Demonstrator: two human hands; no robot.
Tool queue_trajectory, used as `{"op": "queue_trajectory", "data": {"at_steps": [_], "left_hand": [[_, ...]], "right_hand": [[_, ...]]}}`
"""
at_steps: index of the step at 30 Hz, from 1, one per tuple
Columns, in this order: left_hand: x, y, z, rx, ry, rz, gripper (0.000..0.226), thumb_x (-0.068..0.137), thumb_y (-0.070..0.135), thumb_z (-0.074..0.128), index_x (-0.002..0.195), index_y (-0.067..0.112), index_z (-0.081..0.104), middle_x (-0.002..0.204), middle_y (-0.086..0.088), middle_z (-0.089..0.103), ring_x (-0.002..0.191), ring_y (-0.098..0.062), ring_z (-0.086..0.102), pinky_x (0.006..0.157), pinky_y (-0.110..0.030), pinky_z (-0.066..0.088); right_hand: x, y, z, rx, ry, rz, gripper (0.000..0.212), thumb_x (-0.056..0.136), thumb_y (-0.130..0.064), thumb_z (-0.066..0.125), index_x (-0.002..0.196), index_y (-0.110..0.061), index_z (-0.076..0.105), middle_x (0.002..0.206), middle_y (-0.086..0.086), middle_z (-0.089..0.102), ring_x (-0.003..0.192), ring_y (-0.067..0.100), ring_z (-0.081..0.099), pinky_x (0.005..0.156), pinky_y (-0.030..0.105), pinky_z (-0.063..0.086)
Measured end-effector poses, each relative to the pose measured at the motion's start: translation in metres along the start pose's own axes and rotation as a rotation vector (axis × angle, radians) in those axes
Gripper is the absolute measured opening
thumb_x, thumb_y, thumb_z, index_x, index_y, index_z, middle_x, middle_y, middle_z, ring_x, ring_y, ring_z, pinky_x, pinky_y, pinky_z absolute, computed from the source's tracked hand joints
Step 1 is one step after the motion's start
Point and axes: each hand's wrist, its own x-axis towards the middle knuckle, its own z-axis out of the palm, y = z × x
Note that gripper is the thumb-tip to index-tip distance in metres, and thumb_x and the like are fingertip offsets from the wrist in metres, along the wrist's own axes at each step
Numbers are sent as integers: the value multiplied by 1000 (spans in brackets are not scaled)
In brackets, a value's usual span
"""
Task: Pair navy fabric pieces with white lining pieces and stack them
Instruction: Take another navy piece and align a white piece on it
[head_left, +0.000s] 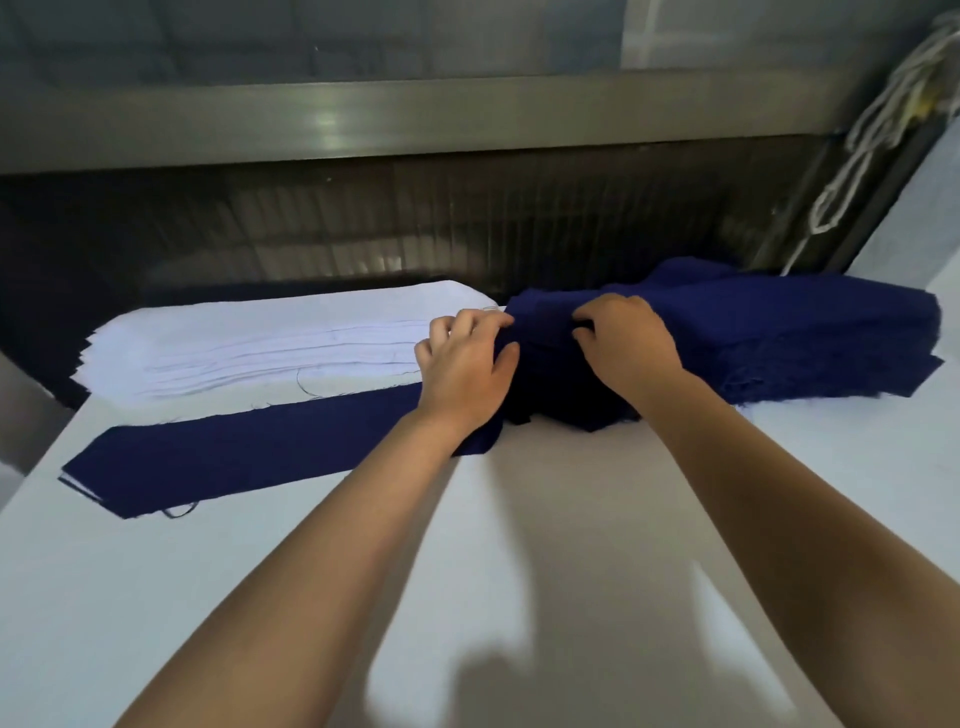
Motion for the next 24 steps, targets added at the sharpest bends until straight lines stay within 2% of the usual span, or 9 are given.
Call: {"op": "queue_trajectory", "data": {"at_steps": [3,5,9,14,19,24], "left_hand": [[-1,2,6,-8,-20,38,35,99,32,45,133,29,51,135,8,46,122,-20,29,85,-26,15],[-1,4,9,-12,-10,48,34,99,32,44,132,29,52,135,9,46,121,-19,28,85,-26,14],[-1,10,14,4,21,50,32,100,32,42,130,30,52,135,11,44,121,-17,26,84,-27,12],[0,16,18,-139,20,-49,25,99,36,45,118,27,57,128,8,47,121,-19,27,86,-28,13],[12,24,12,-248,-8,-113,23,96,45,48,101,26,61,112,11,45,119,-17,28,89,-30,18],[23,34,11,-234,-53,-215,24,95,50,46,93,30,59,114,6,47,119,-21,31,91,-34,22]], "right_hand": [[8,6,-5,16,-33,-8,26,96,-20,48,117,-13,61,117,11,59,104,28,54,85,37,43],[10,7,-5,-14,-59,-43,27,95,-28,50,115,-14,62,113,9,61,100,25,55,81,34,43],[11,8,-5,-32,-86,-70,36,91,-38,55,117,-14,61,114,8,60,103,24,54,86,37,46],[15,12,-7,37,-83,-63,21,93,-26,54,108,-19,67,107,5,64,94,21,57,82,35,47],[12,16,1,150,16,-23,16,93,-21,54,102,-19,67,108,5,63,99,21,56,87,37,47],[11,20,4,224,71,-7,13,92,-16,55,96,-14,67,102,4,65,102,23,55,88,38,47]]}}
